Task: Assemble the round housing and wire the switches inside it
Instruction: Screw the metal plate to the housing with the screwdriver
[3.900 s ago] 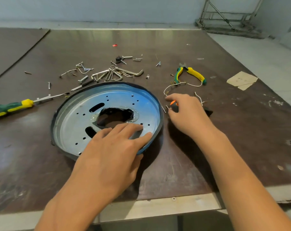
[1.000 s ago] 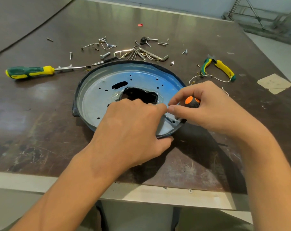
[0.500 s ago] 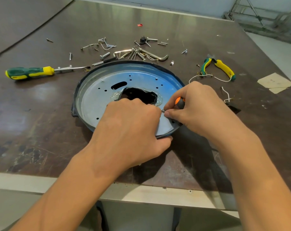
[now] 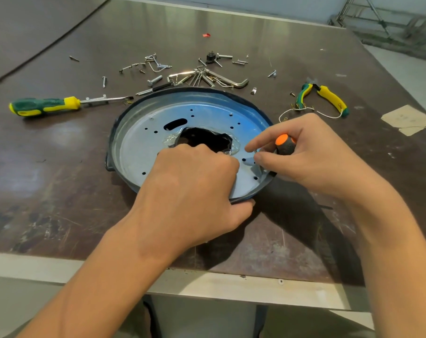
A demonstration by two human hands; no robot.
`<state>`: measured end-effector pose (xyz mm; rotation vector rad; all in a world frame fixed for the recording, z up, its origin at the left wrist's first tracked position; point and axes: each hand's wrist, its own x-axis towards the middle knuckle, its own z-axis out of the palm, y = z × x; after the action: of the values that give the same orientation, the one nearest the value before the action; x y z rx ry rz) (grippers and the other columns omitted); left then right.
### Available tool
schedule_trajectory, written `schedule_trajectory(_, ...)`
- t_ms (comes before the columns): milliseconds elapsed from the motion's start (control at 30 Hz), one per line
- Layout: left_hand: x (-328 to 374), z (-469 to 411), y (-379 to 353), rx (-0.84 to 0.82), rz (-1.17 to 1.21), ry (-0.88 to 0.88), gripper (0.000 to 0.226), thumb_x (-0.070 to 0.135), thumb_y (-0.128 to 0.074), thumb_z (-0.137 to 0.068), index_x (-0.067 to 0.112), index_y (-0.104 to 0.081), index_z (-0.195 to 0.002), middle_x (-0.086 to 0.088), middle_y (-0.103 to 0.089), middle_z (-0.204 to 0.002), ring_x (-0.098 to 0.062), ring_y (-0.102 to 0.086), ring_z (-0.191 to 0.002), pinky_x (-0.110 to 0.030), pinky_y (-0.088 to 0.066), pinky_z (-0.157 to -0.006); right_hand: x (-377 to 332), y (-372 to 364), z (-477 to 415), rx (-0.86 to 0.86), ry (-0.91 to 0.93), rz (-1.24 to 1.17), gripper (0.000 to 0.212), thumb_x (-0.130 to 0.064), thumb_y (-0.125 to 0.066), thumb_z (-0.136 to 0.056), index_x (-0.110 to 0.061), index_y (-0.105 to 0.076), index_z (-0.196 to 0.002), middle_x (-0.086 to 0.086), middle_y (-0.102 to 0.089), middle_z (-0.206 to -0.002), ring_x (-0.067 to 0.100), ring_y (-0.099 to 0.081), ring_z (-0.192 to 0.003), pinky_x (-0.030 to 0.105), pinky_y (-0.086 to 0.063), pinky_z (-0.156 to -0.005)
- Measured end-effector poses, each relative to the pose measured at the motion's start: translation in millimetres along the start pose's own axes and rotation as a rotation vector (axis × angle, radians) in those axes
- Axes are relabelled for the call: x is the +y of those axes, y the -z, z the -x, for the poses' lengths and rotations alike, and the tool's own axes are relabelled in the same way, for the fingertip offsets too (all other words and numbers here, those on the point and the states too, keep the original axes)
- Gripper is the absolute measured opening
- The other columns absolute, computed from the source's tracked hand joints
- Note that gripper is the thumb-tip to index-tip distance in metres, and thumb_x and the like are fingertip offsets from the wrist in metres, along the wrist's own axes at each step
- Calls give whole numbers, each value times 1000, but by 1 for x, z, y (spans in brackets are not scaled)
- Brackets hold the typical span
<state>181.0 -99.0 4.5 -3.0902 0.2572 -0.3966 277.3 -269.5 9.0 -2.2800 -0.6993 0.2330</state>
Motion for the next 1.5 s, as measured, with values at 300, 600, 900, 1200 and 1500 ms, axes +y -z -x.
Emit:
schedule_trajectory(300, 1, 2, 0, 18, -2, -29, 46, 70, -43, -78, 29, -63, -84, 7, -59, -64, -14, -39, -54, -28, -17, -48, -5, 1, 0, 42, 25, 110, 10, -20, -80, -80, -29, -78, -78, -9, -72, -72, 16, -65, -70, 28, -52, -66)
schedule_trajectory(600, 2, -1, 1, 4, 7, 2, 48, 69, -40, -76, 28, -65, -83, 6, -57, -60, -17, -50, -53, -28, -24, -50, -15, 14, 8, -90, 81, 125, 10, -26, -78, -80, -29, -77, -71, -7, -66, -59, 15, -58, -56, 34, -48, -58)
schedule_trajectory(900, 1, 0, 0, 12, -8, -24, 45, 67, -41, -78, 29, -65, -81, 6, -59, -59, -15, -45, -50, -26, -22, -49, -12, 6, 5, -58, -4, 82, 9, -31, -82, -80, -26, -77, -76, -9, -64, -57, 4, -54, -51, 27, -42, -57)
schedule_trajectory(1200, 0, 3, -5, 8, 25, 1, 50, 70, -35, -79, 33, -65, -93, 11, -67, -91, -15, -59, -67, -27, -28, -51, -11, 9, 6, -50, -1, 114, 13, -25, -74, -86, -28, -77, -74, -10, -66, -62, 4, -51, -51, 20, -42, -52)
schedule_trajectory(1500, 0, 3, -5, 3, 21, 12, 53, 70, -34, -78, 35, -65, -103, 10, -67, -96, -16, -61, -71, -29, -29, -52, -11, -10, -3, -38, -142, 87, 13, -20, -79, -81, -28, -74, -72, -8, -67, -59, 5, -55, -49, 24, -47, -50)
